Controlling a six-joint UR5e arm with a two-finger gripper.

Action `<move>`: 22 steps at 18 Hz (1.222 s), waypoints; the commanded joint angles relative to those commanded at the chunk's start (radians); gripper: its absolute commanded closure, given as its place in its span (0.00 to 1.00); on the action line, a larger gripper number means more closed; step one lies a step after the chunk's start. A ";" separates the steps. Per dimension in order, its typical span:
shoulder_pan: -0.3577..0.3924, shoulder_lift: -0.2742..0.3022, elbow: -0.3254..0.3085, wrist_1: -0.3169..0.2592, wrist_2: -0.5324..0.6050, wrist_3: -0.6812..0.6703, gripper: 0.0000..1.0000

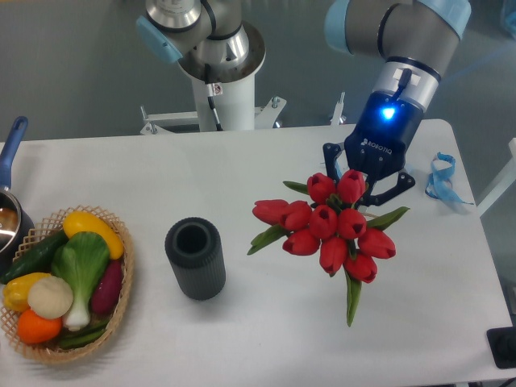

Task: Insert the flowers into the vase
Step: 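Grip the red tulip bouquet stems with the gripper and lift it, then carry the tulip bouquet over the dark grey vase opening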

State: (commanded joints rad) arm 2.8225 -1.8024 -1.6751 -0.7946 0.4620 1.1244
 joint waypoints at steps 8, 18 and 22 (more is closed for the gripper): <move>-0.070 -0.040 -0.026 0.043 -0.241 0.003 0.96; -0.120 0.043 -0.230 0.043 -0.479 0.057 0.96; -0.143 0.061 -0.242 0.043 -0.490 0.057 0.96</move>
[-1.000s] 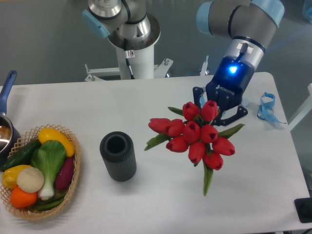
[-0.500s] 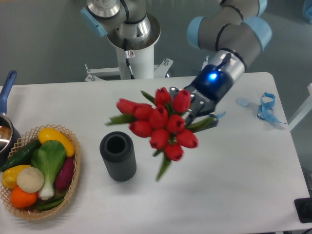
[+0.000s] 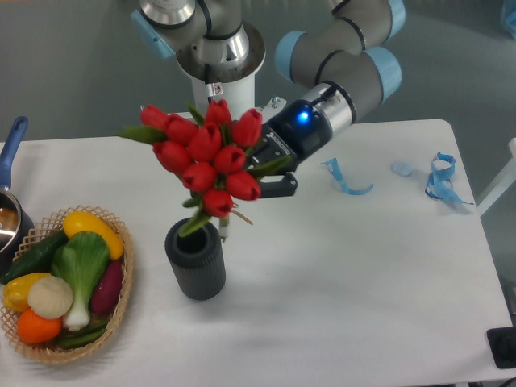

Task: Insert the flowers into the vase
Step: 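Carry the tulip bouquet over the dark grey vase opening, then lower the tulip stems down into the dark grey vase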

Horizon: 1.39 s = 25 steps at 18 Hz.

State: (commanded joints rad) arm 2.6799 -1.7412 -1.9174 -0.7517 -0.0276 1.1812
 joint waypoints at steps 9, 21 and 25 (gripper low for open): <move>-0.048 -0.018 -0.017 -0.002 0.005 0.024 0.96; -0.049 -0.084 -0.063 -0.002 0.015 0.132 0.95; -0.049 -0.101 -0.075 -0.003 0.029 0.133 0.95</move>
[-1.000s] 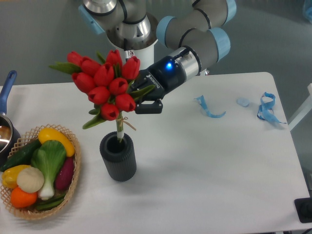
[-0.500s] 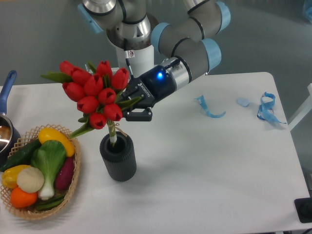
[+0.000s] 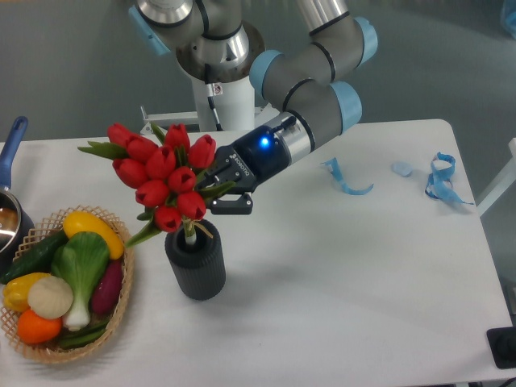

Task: Insert the flowers into the vase
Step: 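Lower the tulip stems down into the dark grey vase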

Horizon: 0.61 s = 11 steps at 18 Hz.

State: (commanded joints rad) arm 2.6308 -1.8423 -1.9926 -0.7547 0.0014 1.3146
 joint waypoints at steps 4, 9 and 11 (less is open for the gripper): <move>-0.002 -0.009 -0.023 0.000 0.066 0.032 0.95; -0.002 -0.031 -0.064 0.000 0.069 0.107 0.95; -0.017 -0.049 -0.066 0.002 0.068 0.130 0.94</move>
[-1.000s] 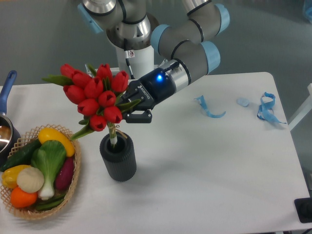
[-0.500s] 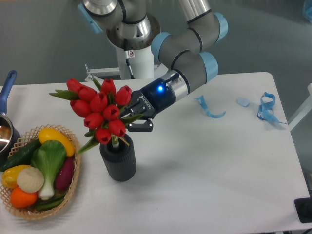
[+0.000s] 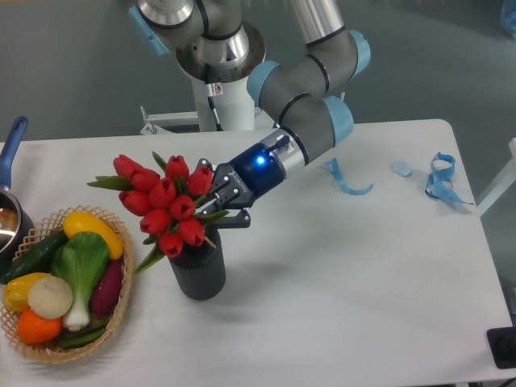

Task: Insert the flowers into the vase
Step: 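Lower the tulip stems down into the dark grey vase, then open the gripper to release the tulip bouquet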

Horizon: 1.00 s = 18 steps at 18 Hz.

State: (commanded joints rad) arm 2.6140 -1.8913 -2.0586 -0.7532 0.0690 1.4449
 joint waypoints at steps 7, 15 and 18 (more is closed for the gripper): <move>-0.009 -0.046 -0.005 0.000 0.002 0.060 0.93; -0.003 -0.049 0.017 0.002 0.006 0.084 0.21; 0.001 -0.043 0.015 0.002 0.006 0.089 0.00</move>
State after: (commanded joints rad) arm 2.6154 -1.9344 -2.0432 -0.7517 0.0752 1.5340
